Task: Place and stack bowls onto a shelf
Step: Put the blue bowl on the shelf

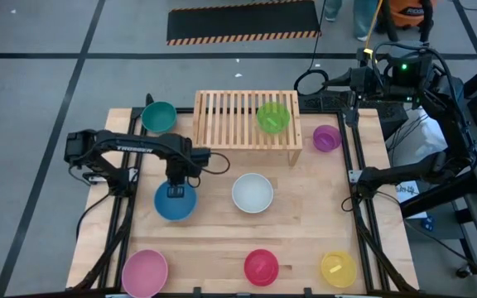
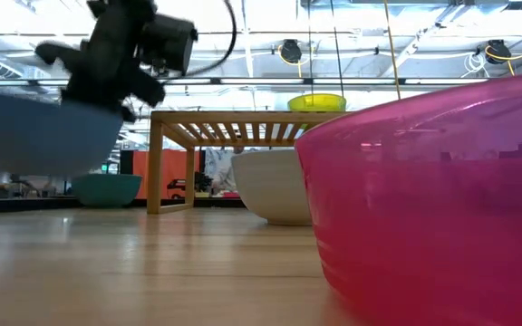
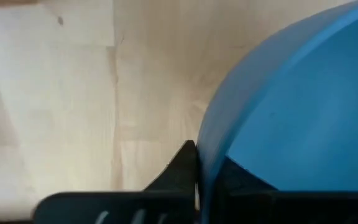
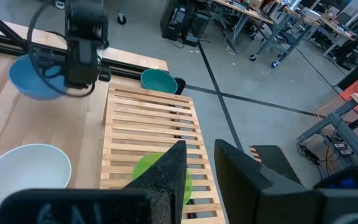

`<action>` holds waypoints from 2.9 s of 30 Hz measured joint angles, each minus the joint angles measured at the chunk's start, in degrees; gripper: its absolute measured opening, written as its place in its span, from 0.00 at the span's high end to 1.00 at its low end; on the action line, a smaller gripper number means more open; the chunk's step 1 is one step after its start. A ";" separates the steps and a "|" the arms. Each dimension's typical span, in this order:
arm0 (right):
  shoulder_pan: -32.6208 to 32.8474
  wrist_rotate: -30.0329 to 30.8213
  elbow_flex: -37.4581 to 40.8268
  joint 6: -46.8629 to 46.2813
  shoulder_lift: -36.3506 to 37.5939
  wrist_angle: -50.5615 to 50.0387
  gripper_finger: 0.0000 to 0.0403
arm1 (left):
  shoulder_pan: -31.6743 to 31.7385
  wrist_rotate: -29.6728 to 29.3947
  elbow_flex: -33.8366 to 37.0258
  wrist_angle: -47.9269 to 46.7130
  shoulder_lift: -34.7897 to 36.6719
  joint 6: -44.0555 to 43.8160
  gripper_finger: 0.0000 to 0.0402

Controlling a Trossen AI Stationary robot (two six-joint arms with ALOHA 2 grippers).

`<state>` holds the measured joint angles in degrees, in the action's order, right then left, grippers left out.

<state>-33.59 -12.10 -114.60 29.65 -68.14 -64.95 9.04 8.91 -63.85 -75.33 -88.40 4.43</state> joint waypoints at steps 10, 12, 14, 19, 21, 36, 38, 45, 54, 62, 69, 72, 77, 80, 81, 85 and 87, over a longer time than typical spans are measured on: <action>-0.01 0.02 -0.01 0.00 -0.02 0.00 0.81 | 1.25 2.01 -29.11 -14.62 0.08 -0.78 0.99; -0.01 0.01 -0.01 0.00 -0.02 0.00 0.81 | 2.86 2.08 -35.16 -14.56 0.02 -4.67 0.99; 0.01 0.02 -0.01 0.00 -0.02 0.00 0.81 | 4.67 1.36 -40.52 -14.54 0.06 -8.90 0.99; -0.01 0.02 -0.01 0.02 -0.02 0.00 0.81 | 8.87 -3.09 -48.84 -14.63 0.04 -15.47 0.99; -0.01 0.02 -0.01 0.02 -0.02 0.00 0.81 | 10.79 -3.64 -50.68 -14.54 0.07 -17.21 0.99; -0.01 0.02 -0.01 0.01 -0.02 0.00 0.81 | 21.92 -0.16 -59.72 -14.19 -13.29 -12.14 0.99; -0.01 0.02 -0.01 0.01 -0.02 0.00 0.81 | 23.43 0.07 -61.77 -14.23 -15.54 -10.55 0.99; -0.01 0.02 -0.01 -0.08 -0.02 -0.02 0.81 | 28.95 0.26 -66.12 -14.58 -21.92 -8.93 0.99; -0.01 0.02 -0.01 -0.38 -0.02 -0.04 0.81 | 32.71 0.18 -66.17 -14.68 -25.52 -5.68 0.99; 0.00 0.02 -0.01 -0.39 -0.02 -0.07 0.81 | 32.43 0.48 -66.17 -14.65 -29.61 -4.53 0.99; 0.00 0.02 -0.01 -0.33 -0.02 -0.50 0.81 | 32.16 0.89 -66.17 -14.58 -29.83 -1.92 0.96; -0.01 0.00 -0.01 -0.31 -0.02 -0.48 0.81 | 32.03 0.44 -66.15 -14.74 -30.00 -1.91 0.90; -0.01 0.00 -0.01 -0.28 -0.02 -0.49 0.81 | 31.21 -1.49 -66.15 -14.73 -29.97 -1.76 0.85; -0.01 0.00 -0.01 -0.26 -0.02 -0.50 0.81 | 30.58 -1.50 -66.12 -14.72 -29.58 -1.13 0.83; -0.01 0.00 -0.01 -0.26 -0.02 -0.50 0.81 | 30.44 -1.48 -66.12 -14.66 -29.24 -1.16 0.83; -0.01 0.00 -0.01 -0.27 -0.02 -0.50 0.81 | 30.08 -1.56 -66.12 -14.50 -27.31 -0.44 0.82; -0.01 0.00 -0.01 -0.26 -0.02 -0.48 0.81 | 30.01 -1.57 -66.12 -14.43 -26.10 -0.37 0.82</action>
<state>-33.61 -12.10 -114.61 29.39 -68.16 -65.43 39.05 7.33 -129.97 -89.76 -114.50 4.05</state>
